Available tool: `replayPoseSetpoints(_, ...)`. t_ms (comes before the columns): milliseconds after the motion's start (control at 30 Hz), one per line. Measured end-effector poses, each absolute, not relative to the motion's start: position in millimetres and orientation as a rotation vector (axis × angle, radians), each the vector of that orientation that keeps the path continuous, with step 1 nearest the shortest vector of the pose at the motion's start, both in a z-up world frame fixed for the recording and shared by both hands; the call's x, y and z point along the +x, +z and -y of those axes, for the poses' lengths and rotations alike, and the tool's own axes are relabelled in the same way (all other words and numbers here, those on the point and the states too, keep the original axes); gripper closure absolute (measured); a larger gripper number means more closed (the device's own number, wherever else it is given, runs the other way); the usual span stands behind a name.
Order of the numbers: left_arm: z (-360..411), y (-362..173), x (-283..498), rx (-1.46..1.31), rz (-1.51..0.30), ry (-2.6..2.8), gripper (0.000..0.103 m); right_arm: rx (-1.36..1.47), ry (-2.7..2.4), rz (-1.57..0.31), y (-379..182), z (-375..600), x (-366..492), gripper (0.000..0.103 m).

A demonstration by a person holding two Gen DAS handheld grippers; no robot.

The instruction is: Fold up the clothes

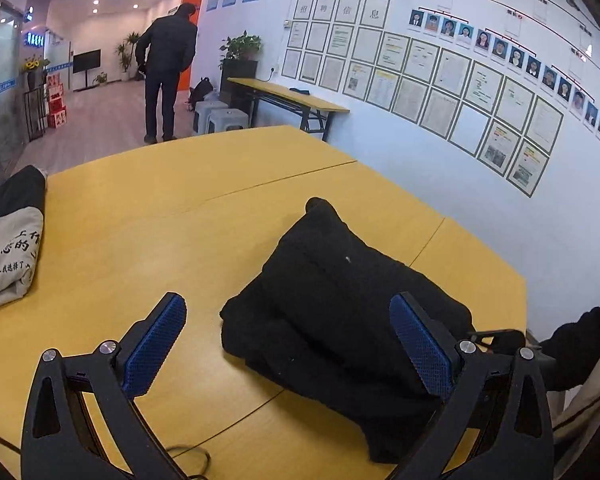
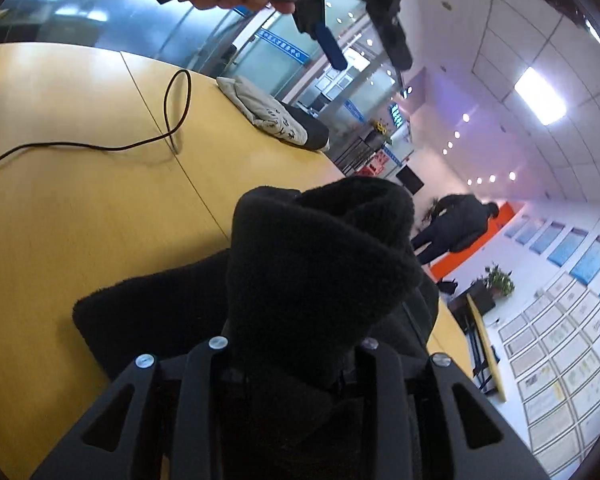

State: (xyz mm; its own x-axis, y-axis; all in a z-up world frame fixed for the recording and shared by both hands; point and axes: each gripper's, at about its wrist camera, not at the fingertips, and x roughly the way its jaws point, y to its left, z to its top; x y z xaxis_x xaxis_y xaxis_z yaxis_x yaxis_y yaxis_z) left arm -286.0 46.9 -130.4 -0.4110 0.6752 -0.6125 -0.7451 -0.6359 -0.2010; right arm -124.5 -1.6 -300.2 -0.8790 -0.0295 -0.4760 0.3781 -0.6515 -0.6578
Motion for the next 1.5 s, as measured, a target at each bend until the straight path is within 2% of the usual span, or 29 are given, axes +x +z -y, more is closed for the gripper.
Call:
replayPoseSetpoints(300,-50.0,-141.5,-282.7,-0.835,-0.142,2.100,0.000,0.613,-2.823,-1.150,-258.2,-50.3,-138.2,0.076)
replayPoseSetpoints(467,-56.2,-155.4,-283.9,-0.862,-0.128,2.093,0.000,0.687,-2.601,-1.220,-307.3,-28.4,-143.2,0.075)
replayPoseSetpoints(700,-70.4,-177.2,-280.5,-0.896,-0.128,2.023,0.000,0.677,-2.501,-1.230,-336.9,-4.1,-152.5,0.072)
replayPoseSetpoints(867,-130.3,-193.8,-280.0,-0.834,-0.150,1.870,0.000,0.673,-2.503,-1.227,-338.5,-5.8,-147.9,0.069)
replayPoseSetpoints(1000,-200.1,-234.4,-285.0,-0.834,-0.270,1.751,0.000,0.700,-2.583,-1.090,-325.9,-12.0,-146.6,0.067)
replayPoseSetpoints(1067,-224.2,-265.4,-287.5,-0.870,-0.371,1.712,0.000,0.713,-2.621,-1.019,-319.6,-15.1,-146.0,0.064)
replayPoseSetpoints(1167,-222.7,-286.2,-279.9,-0.783,-0.417,1.697,0.000,0.732,-2.674,-0.912,-310.2,-19.8,-145.0,0.049)
replayPoseSetpoints(1233,-219.1,-287.2,-280.1,-0.781,-0.407,1.688,0.000,0.742,-2.717,-0.839,-303.0,-25.0,-142.5,0.024)
replayPoseSetpoints(1300,-217.7,-288.8,-278.1,-0.770,-0.412,1.685,0.000,0.755,-2.838,-0.764,-291.3,-54.2,-126.7,0.014)
replayPoseSetpoints(1367,-219.0,-290.2,-277.2,-0.770,-0.418,1.679,0.000,0.832,-2.948,-0.740,-286.4,-92.1,-111.3,0.012)
replayPoseSetpoints(1500,-219.9,-295.6,-271.8,-0.747,-0.405,1.697,0.000,1.042,-2.915,-0.890,-315.2,-149.5,-112.4,0.012)
